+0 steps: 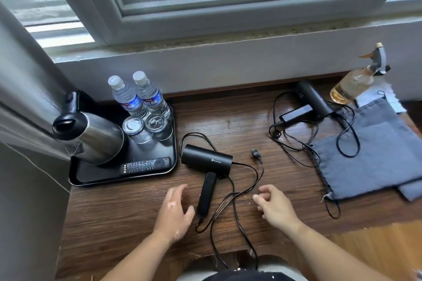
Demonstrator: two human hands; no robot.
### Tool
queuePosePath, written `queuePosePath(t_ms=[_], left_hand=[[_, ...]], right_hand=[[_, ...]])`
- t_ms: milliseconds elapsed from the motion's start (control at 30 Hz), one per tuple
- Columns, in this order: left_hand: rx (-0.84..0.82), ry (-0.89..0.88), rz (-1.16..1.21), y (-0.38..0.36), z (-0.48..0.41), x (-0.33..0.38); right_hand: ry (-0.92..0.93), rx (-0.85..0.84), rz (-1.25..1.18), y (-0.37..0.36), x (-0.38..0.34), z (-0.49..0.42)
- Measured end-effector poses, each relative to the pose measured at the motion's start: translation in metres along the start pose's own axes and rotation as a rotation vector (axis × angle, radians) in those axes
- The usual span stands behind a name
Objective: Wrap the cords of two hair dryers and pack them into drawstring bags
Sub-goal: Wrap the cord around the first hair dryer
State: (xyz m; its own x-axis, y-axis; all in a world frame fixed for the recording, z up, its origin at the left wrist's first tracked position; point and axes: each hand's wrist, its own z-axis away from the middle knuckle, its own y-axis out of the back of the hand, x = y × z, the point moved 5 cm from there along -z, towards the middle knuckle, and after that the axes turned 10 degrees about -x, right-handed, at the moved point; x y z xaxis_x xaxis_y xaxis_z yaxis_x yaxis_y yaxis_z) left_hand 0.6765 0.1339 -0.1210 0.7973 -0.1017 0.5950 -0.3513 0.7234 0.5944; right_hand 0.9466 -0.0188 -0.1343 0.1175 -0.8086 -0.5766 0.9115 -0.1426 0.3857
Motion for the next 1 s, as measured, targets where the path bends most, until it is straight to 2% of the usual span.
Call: queuePosePath(t_ms=[100, 167, 400, 567, 800, 1000], left_hand=[[0.143, -0.137, -0.261, 0.031, -0.025, 0.028], [0.165, -0.222, -0.433, 0.049, -0.046, 0.052], [-0.125, -0.285, -0.738, 0.055, -0.108, 0.092], [-0.3, -0.266, -0.683, 0.041, -0.127, 0.086], [-0.276, -0.3, -0.669, 0.04, -0.133, 0.079], [-0.234, -0.234, -0.582, 0.047, -0.118, 0.08]], right_hand=[[0.063, 0.05, 0.103, -0.006, -0.019, 0.007], [0.121, 0.071, 0.158, -0.012, -0.034, 0.01], [0.278, 0.014, 0.264, -0.052, -0.075, 0.007], [0.219, -0.029, 0.253, -0.074, -0.078, -0.002], [0.149, -0.063, 0.207, -0.09, -0.072, -0.007], [0.14, -0.059, 0.237, -0.085, -0.078, -0.011]])
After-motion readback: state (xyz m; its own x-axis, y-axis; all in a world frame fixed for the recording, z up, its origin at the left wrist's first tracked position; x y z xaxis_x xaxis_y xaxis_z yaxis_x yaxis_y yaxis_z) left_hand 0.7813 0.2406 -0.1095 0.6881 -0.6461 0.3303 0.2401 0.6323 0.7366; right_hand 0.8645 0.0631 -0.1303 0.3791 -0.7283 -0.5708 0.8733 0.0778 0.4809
